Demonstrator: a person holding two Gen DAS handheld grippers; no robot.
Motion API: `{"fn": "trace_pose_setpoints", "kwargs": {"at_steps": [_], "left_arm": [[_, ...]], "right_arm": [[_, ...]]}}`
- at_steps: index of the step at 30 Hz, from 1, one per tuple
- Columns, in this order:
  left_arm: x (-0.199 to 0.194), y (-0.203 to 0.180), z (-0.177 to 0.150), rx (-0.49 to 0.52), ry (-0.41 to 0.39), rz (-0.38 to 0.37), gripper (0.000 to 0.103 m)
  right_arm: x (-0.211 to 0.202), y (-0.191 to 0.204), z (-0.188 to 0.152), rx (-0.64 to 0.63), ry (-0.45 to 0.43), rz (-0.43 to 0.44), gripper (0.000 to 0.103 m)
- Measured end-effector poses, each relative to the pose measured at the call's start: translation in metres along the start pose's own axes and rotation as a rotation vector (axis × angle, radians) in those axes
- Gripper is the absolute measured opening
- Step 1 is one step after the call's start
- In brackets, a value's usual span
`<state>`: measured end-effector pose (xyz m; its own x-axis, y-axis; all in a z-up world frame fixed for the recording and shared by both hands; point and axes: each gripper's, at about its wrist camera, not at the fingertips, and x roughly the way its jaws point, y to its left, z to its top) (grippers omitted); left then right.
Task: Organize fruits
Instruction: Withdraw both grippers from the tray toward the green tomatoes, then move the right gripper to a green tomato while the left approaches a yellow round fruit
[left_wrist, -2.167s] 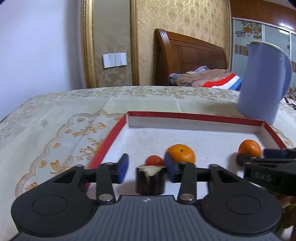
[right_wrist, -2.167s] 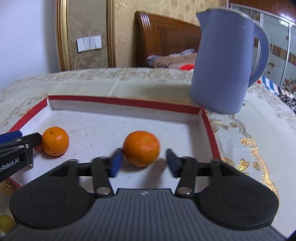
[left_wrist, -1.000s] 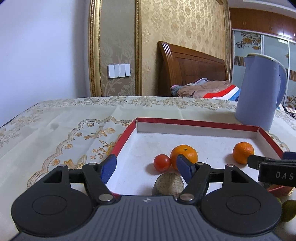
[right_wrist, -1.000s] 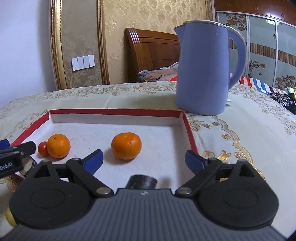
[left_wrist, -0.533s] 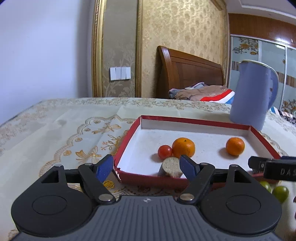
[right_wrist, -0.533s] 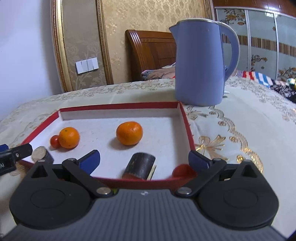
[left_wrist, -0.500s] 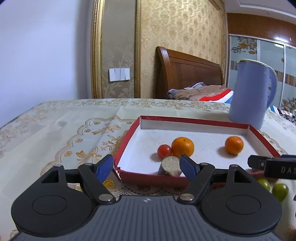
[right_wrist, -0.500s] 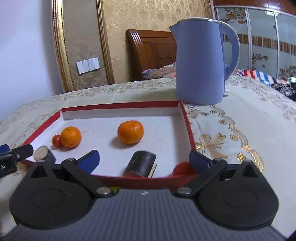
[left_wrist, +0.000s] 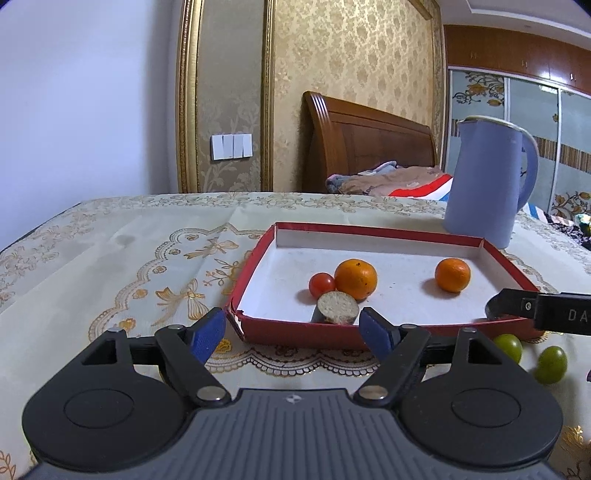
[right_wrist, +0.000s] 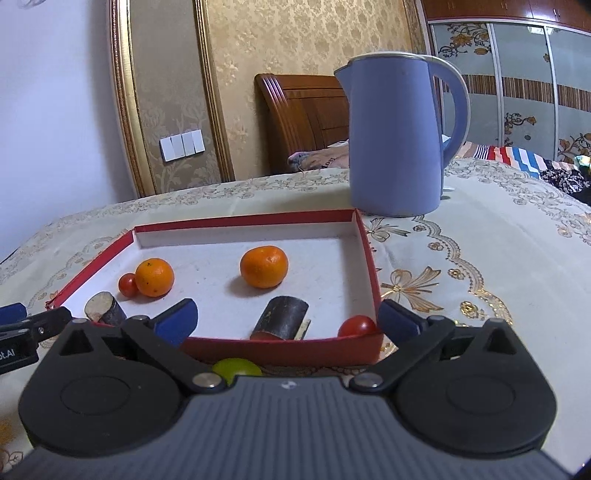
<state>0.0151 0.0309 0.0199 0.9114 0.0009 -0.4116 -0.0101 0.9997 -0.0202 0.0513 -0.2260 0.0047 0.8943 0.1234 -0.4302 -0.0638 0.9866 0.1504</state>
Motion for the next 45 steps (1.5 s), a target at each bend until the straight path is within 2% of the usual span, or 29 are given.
{"fn": "trace_pose_setpoints", "kwargs": {"at_steps": [5,13,16,19,22,24,27,34,38,43,45], "left_arm": [[-0.007,0.000,-0.003,0.003,-0.004,-0.036,0.085],[-0.010,0.002,-0.008,0.003,0.024,-0.062,0.085],[-0.016,0.005,-0.012,0.002,0.029,-0.086,0.085],[-0.022,0.005,-0.020,0.022,0.026,-0.097,0.085],[-0.023,0.011,-0.023,-0.008,0.041,-0.148,0.085],[-0.021,0.019,-0.023,-0.055,0.049,-0.130,0.085],[-0.019,0.024,-0.024,-0.089,0.069,-0.145,0.085],[-0.020,0.012,-0.024,-0.010,0.067,-0.149,0.085],[-0.013,0.009,-0.024,-0.006,0.110,-0.112,0.085],[-0.010,0.005,-0.025,0.026,0.136,-0.118,0.085],[-0.004,0.002,-0.025,0.037,0.172,-0.087,0.086]], "right_arm": [[-0.011,-0.012,-0.008,0.037,0.013,0.018,0.103],[-0.021,-0.026,-0.020,0.078,0.036,0.045,0.103],[-0.027,-0.044,-0.024,0.170,0.026,0.073,0.103],[-0.026,-0.061,-0.027,0.274,0.027,0.056,0.103],[-0.024,-0.055,-0.027,0.241,0.045,0.043,0.103],[-0.026,-0.051,-0.027,0.217,0.030,0.035,0.103],[-0.022,-0.055,-0.026,0.233,0.051,0.033,0.103],[-0.022,-0.055,-0.027,0.232,0.050,0.028,0.103],[-0.022,-0.054,-0.026,0.227,0.053,0.021,0.103],[-0.022,-0.053,-0.026,0.225,0.057,0.017,0.103],[-0.021,-0.052,-0.027,0.223,0.058,0.015,0.103]]}}
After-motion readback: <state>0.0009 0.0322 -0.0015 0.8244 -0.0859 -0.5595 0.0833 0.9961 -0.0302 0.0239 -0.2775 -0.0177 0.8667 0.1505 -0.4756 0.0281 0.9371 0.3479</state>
